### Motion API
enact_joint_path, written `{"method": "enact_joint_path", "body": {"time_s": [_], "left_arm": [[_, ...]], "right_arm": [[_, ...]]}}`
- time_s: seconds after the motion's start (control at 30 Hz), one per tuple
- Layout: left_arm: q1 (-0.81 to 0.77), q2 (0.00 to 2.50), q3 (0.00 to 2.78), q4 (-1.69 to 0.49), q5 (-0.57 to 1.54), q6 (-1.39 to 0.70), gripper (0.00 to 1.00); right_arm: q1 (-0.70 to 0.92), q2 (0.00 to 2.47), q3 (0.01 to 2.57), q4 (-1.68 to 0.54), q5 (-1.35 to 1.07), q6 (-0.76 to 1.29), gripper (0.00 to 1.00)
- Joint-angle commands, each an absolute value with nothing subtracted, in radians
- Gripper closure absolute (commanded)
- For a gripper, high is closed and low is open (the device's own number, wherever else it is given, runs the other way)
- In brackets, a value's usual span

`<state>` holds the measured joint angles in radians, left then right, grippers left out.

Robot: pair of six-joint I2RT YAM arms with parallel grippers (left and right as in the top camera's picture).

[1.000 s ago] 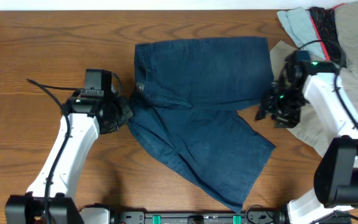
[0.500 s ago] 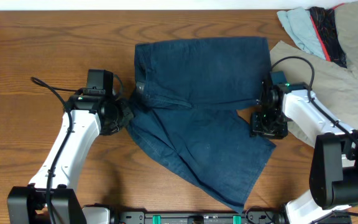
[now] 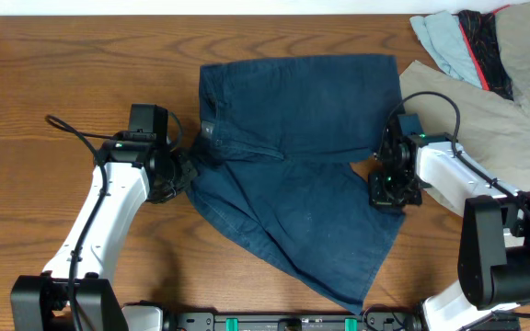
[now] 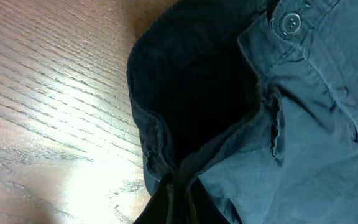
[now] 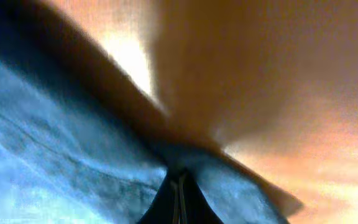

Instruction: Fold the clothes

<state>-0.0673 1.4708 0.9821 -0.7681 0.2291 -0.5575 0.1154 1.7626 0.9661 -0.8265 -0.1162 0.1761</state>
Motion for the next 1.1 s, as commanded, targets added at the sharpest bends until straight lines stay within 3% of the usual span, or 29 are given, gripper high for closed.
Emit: {"method": "enact_joint_path", "body": {"time_s": [0.0, 0.23, 0.33, 0.4, 0.53, 0.6, 0.87, 1.07], "left_arm": [[-0.064, 1.476, 0.979, -0.76, 0.225, -0.621, 0.94], [-0.086, 1.479, 0.979, -0.627, 0.28, -0.69, 0.94], [-0.112, 1.481, 0.979, -0.58, 0.276, -0.69, 0.94], [-0.118, 1.481, 0.979, -0.591, 0.277, -0.69, 0.94], [-0.119, 1.481, 0.979, -0.638, 0.276, -0.689, 0.94], [-0.119, 1.481, 0.979, -0.646, 0.276, -0.68, 0.94], [-0.119, 1.481, 0.979, -0.647, 0.276, -0.667, 0.94], [-0.119, 1.481, 0.979, -0.648, 0.276, -0.667, 0.94]], "right_arm": [[0.093, 1.758, 1.029, -0.764, 0.019, 0.213, 0.99], [0.045, 1.758, 1.184, -0.523, 0.036, 0.212, 0.99], [0.043, 1.758, 1.214, -0.534, -0.01, 0.203, 0.99], [0.044, 1.758, 1.219, -0.609, -0.094, 0.158, 0.93], [0.053, 1.758, 1.196, -0.801, -0.165, 0.046, 0.56], [0.058, 1.758, 1.18, -0.869, -0.165, 0.011, 0.46], [0.066, 1.758, 1.061, -0.945, -0.166, -0.062, 0.27], [0.08, 1.758, 0.954, -0.893, -0.222, -0.049, 0.28]]}}
